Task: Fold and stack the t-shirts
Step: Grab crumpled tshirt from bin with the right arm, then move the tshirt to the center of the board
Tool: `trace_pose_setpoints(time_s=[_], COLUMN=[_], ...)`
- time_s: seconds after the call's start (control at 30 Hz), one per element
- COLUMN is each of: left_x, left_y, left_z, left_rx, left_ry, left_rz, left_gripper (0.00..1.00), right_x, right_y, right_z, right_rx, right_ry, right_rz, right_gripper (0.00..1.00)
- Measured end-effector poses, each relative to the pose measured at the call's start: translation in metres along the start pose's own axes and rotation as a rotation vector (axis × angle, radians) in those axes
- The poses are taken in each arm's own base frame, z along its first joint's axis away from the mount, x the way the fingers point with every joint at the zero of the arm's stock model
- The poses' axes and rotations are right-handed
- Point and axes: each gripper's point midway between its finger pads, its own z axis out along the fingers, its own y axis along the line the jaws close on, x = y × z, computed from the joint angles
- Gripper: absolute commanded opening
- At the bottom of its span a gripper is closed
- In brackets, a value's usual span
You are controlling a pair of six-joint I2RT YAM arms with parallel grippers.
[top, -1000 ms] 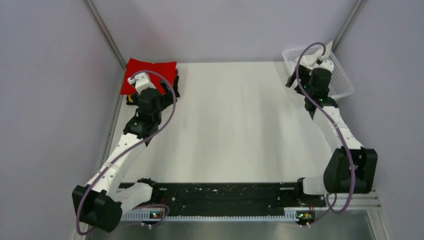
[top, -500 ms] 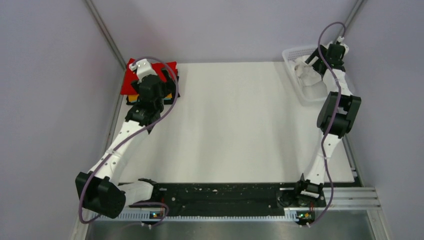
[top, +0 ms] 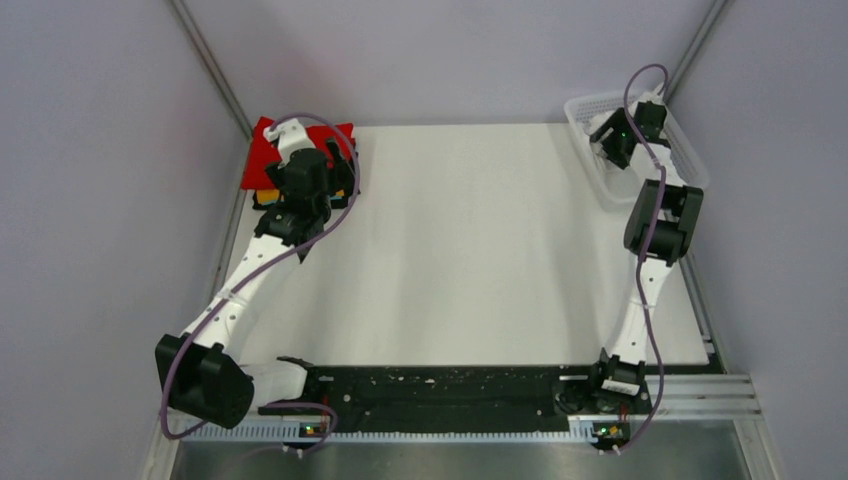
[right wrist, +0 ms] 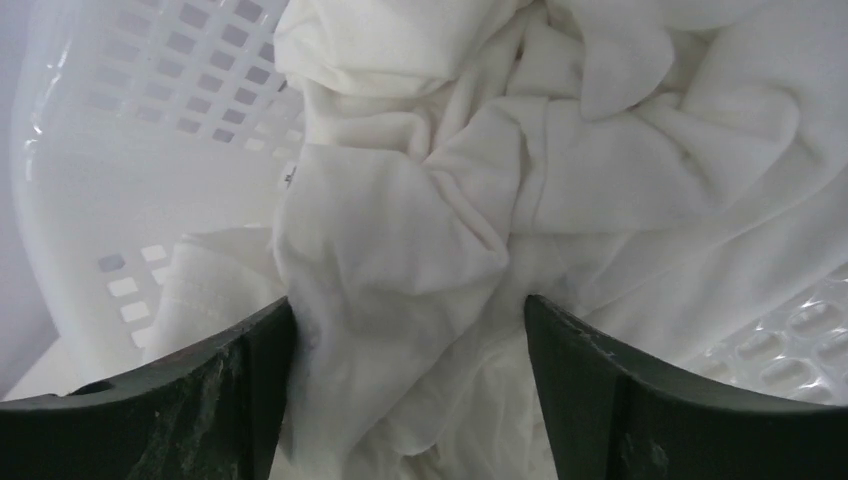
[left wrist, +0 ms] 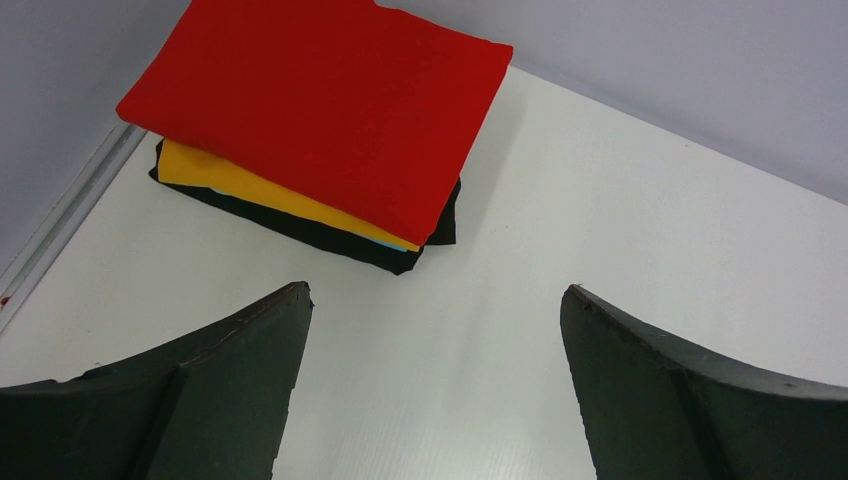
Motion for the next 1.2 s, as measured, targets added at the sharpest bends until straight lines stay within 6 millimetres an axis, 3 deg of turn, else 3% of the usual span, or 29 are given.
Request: trace_pose_setpoints(time_s=[0.07, 0.1, 0.33, 0.47, 0.53, 0.6, 0.73, 0.87, 0.93, 1.0, 1.1, 1.2], left_x=[0.0, 0.001, -0.001, 0.0, 0.0, 0.0, 0.004, 0.013, 0.016, 0.02, 0.024, 0.023], left_y=[0.001, 0.001, 0.002, 0.008, 0.011, 0.014, 0.02, 0.026, 0.031, 0.035, 0.041, 0.047], left_z=[0.0, 0.0, -0.004, -0.014, -0.019, -0.024, -0.033, -0.04, -0.044, -0.048, -0.054, -0.06], left_rx=[-0.002, -0.004, 0.002, 0.014, 0.023, 0.03, 0.043, 0.051, 0.052, 0.053, 0.052, 0.045], left_ry=[0.002, 0.002, -0.003, -0.017, -0.029, -0.041, -0.056, -0.057, -0.061, -0.064, -0.074, -0.091], left_rz=[0.001, 0.002, 0.003, -0.001, -0.007, -0.012, -0.02, -0.023, -0.03, -0.042, -0.055, -0.071], left_gripper=[0.99, 0.99, 0.99, 0.99, 0.99, 0.99, 0.99, 0.99, 0.99, 0.99, 0.99, 0.99], right_x=[0.0, 0.001, -0.008, -0.037, -0.059, -0.085, -0.105, -0.074, -0.044, -0.012, 0.024, 0.042], right_y=[0.004, 0.005, 0.012, 0.04, 0.066, 0.106, 0.206, 0.312, 0.362, 0.398, 0.427, 0.438], right_z=[0.0, 0.0, -0.007, -0.042, -0.07, -0.114, -0.224, -0.334, -0.388, -0.431, -0.473, -0.492], right_rx=[-0.015, -0.019, -0.031, -0.08, -0.139, -0.237, -0.516, -0.844, -1.025, -1.18, -1.333, -1.408], right_ry=[0.001, 0.003, -0.015, -0.067, -0.111, -0.169, -0.262, -0.286, -0.276, -0.246, -0.204, -0.184], right_rz=[0.012, 0.013, 0.012, -0.032, -0.059, -0.097, -0.2, -0.347, -0.424, -0.485, -0.54, -0.559], right_gripper=[0.03, 0.0, 0.0, 0.0, 0.0, 0.0, 0.0, 0.0, 0.0, 0.0, 0.0, 0.0])
